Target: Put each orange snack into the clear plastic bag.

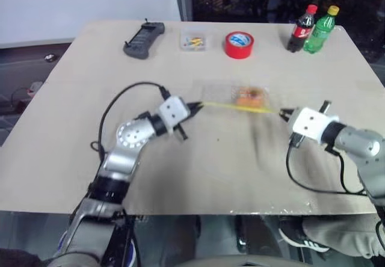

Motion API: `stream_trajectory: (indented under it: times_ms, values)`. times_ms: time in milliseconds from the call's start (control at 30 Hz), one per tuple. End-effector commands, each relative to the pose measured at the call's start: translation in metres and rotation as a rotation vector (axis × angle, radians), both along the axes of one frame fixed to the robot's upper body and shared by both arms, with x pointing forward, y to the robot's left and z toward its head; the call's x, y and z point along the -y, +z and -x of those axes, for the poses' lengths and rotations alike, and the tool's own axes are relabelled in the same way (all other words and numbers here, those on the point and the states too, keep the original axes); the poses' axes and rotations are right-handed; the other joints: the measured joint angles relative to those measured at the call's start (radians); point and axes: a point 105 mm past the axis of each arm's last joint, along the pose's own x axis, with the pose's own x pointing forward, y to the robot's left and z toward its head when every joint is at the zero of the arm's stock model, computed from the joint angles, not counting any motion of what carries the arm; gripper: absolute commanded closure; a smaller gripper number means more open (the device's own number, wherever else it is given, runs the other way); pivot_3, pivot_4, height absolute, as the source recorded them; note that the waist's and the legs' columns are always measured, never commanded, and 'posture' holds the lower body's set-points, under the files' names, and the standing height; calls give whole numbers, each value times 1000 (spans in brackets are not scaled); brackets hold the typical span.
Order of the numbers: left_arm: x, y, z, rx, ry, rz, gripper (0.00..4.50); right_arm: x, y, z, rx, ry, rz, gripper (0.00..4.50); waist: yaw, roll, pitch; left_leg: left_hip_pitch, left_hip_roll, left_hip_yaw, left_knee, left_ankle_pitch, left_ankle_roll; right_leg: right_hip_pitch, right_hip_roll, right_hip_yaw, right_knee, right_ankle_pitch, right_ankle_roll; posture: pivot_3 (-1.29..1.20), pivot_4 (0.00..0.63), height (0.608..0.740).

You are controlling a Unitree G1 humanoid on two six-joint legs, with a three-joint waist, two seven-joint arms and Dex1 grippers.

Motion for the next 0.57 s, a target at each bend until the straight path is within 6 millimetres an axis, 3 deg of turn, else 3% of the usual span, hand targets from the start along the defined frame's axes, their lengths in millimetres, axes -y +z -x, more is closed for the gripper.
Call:
stream_trajectory:
  times_ms: [33,100,133,200,267,400,567]
  values:
    - [-4,20,13,-28,-26,70,2514,8,11,8,5,-29,-57,2437,0,0,0,5,1,1,0,0,0,5,0,0,0,-3,2,0,150,719]
    - [-21,22,25,-117,-15,128,1917,23,11,18,-45,-80,-176,1800,1,0,0,7,1,1,1,0,0,6,0,0,0,-3,2,0,150,719]
    - [-34,23,34,-175,-10,164,1914,33,13,26,-72,-103,-243,1791,1,0,-1,7,2,1,2,0,0,7,0,0,0,-3,2,0,150,719]
    - [-52,26,45,-241,5,199,1211,47,17,38,-103,-128,-318,999,-2,0,-1,4,3,0,1,0,0,5,1,0,0,2,2,0,150,719]
    - [-65,30,53,-284,12,208,1197,55,20,49,-129,-134,-355,166,1,0,-1,1,3,1,-2,-1,1,0,1,1,0,2,2,0,150,719]
    - [-77,37,61,-330,11,192,1197,61,28,63,-167,-121,-383,166,4,0,-1,1,3,1,-2,-1,1,1,1,1,-1,1,2,0,150,719]
    - [-74,39,62,-356,-16,181,1197,56,31,64,-189,-99,-403,166,3,0,-1,4,4,3,1,-1,1,3,1,1,-1,-3,2,0,150,719]
